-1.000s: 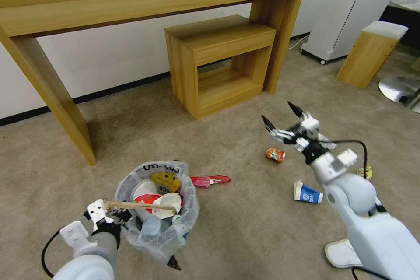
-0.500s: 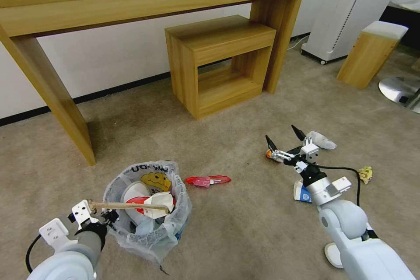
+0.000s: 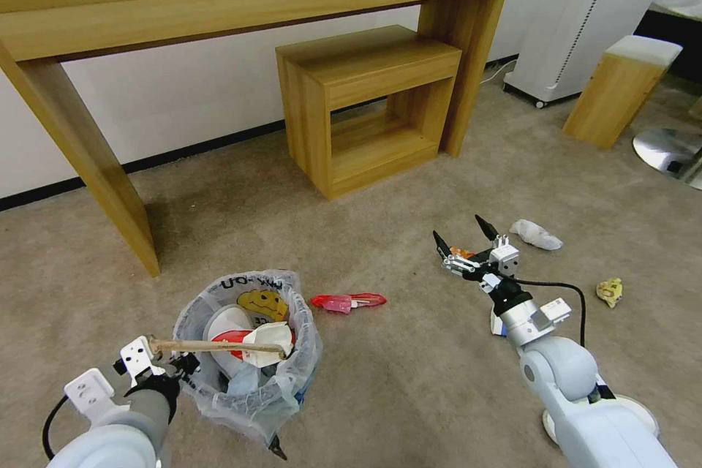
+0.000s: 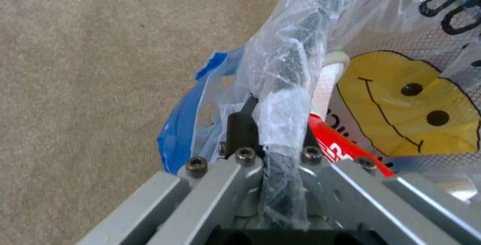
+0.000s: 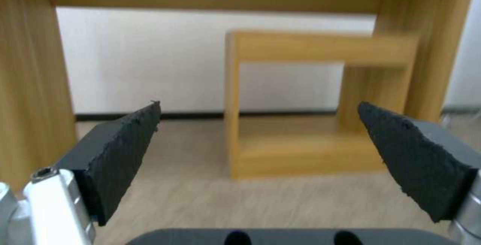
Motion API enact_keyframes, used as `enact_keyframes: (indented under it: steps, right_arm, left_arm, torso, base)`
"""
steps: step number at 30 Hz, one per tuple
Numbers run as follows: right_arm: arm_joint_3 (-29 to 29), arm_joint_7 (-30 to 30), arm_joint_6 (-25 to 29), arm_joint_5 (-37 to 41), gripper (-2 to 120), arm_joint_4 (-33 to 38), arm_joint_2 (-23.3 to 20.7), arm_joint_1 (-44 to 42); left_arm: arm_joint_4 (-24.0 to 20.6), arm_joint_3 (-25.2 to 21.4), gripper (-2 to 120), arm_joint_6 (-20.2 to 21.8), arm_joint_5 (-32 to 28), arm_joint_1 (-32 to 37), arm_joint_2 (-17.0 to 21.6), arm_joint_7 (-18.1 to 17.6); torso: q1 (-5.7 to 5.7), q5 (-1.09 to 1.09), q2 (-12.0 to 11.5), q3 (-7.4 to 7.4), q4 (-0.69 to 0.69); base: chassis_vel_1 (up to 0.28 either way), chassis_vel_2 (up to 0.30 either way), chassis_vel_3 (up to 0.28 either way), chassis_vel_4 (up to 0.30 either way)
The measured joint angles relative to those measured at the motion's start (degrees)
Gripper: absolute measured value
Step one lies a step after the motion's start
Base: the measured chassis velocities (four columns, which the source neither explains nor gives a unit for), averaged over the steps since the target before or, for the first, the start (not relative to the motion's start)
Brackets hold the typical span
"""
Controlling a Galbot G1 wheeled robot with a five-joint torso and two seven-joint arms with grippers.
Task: Pick up the trash bin and place the garbage on the floor into it.
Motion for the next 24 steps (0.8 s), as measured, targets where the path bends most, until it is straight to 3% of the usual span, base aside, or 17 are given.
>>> enact_keyframes:
  steps: [5,8,9,12,13,16,20,23,24]
  right_arm:
    - [-2.2,0.8,-7.4,3.7,100,-1.0,-1.5,2.0]
    - [-3.8,-6.0,-14.0,1.4,100,-5.2,-4.1,5.3]
    - [-3.8,-6.0,-14.0,1.4,100,-5.2,-4.1,5.3]
    - [-4.8,-15.2,-14.3,-5.7,100,-12.3,-4.5,9.1]
    - [-4.8,-15.2,-14.3,-5.7,100,-12.3,-4.5,9.1]
    - [-7.7,-18.4,-13.5,-9.8,100,-21.2,-1.9,14.7]
    - [-10.5,-19.6,-14.5,-10.8,100,-27.8,1.3,19.4]
    - [-13.6,-22.8,-15.2,-14.1,100,-38.3,7.9,28.2]
    - [-13.6,-22.8,-15.2,-14.1,100,-38.3,7.9,28.2]
  left_arm:
    - [-0.6,0.7,0,-0.1,0.3,0.1,-0.2,0.1]
    - [-0.9,1.3,0,-0.1,1.1,0.4,-0.6,0.3]
    - [-0.9,1.3,0,-0.1,1.1,0.4,-0.6,0.3]
    - [-1.1,1.7,0,-0.5,2.1,0.8,-1.0,1.0]
    - [-1.1,1.7,0,-0.5,2.1,0.8,-1.0,1.0]
    - [-1.4,2.2,0,-0.7,2.9,0.9,-1.4,1.2]
    - [-1.5,2.3,0,-1.0,3.4,0.8,-1.5,1.4]
    - [-1.8,2.1,0,-1.2,3.5,0.7,-1.5,1.6]
    - [-1.8,2.1,0,-1.2,3.5,0.7,-1.5,1.6]
  torso:
    - [0.0,-0.01,0.0,0.0,0.0]
    - [0.0,0.0,0.0,0.0,0.0]
    - [0.0,0.0,0.0,0.0,0.0]
    - [0.0,-0.01,0.0,0.0,-0.01]
    - [0.0,-0.01,0.0,0.0,-0.01]
    - [0.0,0.01,0.0,0.01,-0.01]
    - [0.0,-0.01,0.0,0.01,-0.01]
    - [0.01,0.01,0.0,0.01,0.02]
    - [0.01,0.01,0.0,0.01,0.02]
  base:
    - [0.0,0.0,0.0,0.0]
    - [0.0,0.0,0.0,0.0]
    - [0.0,0.0,0.0,0.0]
    - [0.0,0.0,0.0,0.0]
    - [0.0,0.0,0.0,0.0]
    - [0.0,0.0,0.0,0.0]
    - [0.0,0.0,0.0,0.0]
    - [0.0,0.0,0.0,0.0]
    - [0.0,0.0,0.0,0.0]
